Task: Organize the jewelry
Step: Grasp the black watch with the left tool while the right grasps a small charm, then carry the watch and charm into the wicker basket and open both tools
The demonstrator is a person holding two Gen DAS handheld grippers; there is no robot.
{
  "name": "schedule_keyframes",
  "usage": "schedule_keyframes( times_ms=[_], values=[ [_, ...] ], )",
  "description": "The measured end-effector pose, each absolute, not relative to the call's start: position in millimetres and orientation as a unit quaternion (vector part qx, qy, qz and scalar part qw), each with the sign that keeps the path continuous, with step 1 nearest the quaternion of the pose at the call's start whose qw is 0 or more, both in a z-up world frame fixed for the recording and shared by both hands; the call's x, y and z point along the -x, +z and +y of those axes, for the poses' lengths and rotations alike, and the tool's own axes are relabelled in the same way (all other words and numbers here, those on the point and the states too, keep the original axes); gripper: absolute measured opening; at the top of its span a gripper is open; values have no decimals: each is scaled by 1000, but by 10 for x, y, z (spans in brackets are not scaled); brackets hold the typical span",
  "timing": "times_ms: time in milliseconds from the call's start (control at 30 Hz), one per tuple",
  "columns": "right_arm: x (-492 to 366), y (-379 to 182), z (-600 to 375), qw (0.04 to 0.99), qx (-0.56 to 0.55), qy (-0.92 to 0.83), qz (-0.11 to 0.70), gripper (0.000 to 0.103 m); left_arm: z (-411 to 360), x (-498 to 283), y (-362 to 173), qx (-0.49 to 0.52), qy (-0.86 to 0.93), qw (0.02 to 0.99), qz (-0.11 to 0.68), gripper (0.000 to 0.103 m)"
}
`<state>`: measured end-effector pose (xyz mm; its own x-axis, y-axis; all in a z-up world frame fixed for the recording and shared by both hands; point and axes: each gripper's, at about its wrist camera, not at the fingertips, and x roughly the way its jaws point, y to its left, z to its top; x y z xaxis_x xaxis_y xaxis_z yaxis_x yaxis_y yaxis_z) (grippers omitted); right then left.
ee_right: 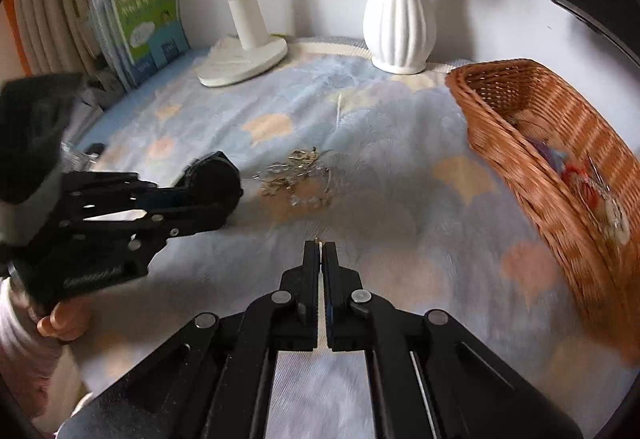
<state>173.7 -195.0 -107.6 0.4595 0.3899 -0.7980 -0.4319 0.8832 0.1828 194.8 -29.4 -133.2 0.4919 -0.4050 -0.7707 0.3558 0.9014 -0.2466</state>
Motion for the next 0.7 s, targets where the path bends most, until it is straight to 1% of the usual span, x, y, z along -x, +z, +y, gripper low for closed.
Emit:
schedule_keyframes(
  times_ms=[200, 433, 567, 700],
  values=[
    [-1474, -837, -2191, 859, -17, 250, 446, 4, -192, -1775, -1213, 83, -275, 843, 455, 20],
    [-1143, -650, -2684, 860, -83, 239, 444, 4, -291, -1582, -954, 106, -319, 843, 420, 20],
    [-1025, -498, -2990, 872, -97, 210, 432, 4, -463, -1588, -762, 93, -336, 845, 406, 20],
    [-995, -287, -3282, 891, -91, 172, 410, 4, -767, -1782, -436, 66, -353, 849, 388, 20]
  ],
)
